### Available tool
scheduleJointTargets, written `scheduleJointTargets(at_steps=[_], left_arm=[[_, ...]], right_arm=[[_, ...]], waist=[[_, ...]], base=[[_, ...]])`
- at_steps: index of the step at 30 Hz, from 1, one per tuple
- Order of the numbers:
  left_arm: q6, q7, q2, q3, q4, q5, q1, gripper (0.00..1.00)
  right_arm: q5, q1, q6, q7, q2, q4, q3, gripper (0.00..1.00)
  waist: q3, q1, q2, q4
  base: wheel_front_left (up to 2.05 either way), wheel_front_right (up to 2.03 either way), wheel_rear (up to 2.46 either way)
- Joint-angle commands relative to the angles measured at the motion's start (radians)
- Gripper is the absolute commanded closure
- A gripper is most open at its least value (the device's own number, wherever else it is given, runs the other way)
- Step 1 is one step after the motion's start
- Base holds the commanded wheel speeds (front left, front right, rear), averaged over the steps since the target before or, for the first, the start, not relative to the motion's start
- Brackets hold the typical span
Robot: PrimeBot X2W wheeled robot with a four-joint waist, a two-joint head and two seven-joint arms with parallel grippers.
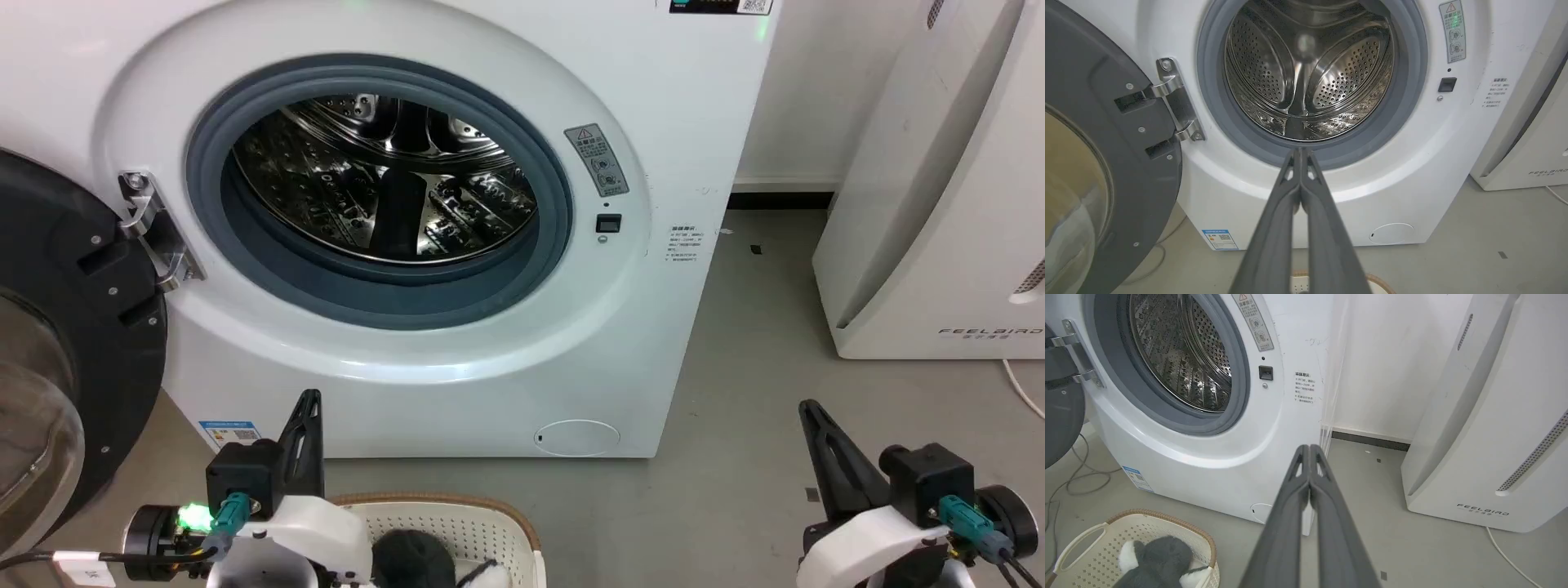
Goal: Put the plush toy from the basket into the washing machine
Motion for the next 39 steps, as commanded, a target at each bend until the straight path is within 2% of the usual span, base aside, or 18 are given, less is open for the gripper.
scheduleJointTargets(at_steps=[1, 14, 15, 30, 39], left_arm=[[-0.004, 0.0, 0.0, 0.001, -0.004, 0.003, 0.011, 1.0], [-0.004, 0.0, 0.0, 0.001, -0.004, 0.003, 0.011, 1.0], [0.0, 0.0, 0.0, 0.0, 0.0, 0.0, 0.0, 0.0], [0.023, -0.028, 0.0, -0.018, 0.025, -0.015, -0.012, 0.0], [0.021, -0.047, 0.0, -0.039, 0.11, -0.026, -0.041, 0.0]], right_arm=[[-0.008, -0.014, -0.001, 0.001, 0.0, 0.003, 0.0, 1.0], [-0.008, -0.014, -0.001, 0.001, 0.0, 0.003, 0.0, 1.0], [0.0, 0.0, 0.0, 0.0, 0.0, 0.0, 0.0, 0.0], [0.041, 0.0, 0.0, -0.028, 0.0, -0.021, -0.017, 0.0], [0.068, -0.007, 0.0, -0.047, 0.0, -0.038, -0.023, 0.0]], waist=[[0.0, 0.0, 0.0, 0.0], [0.0, 0.0, 0.0, 0.0], [0.0, 0.0, 0.0, 0.0], [0.008, 0.0, 0.0, -0.001], [0.028, 0.0, 0.0, -0.008]], base=[[0.0, 0.0, 0.0], [0.0, 0.0, 0.0], [0.0, 0.0, 0.0], [0.0, 0.0, 0.0], [0.0, 0.0, 0.0]])
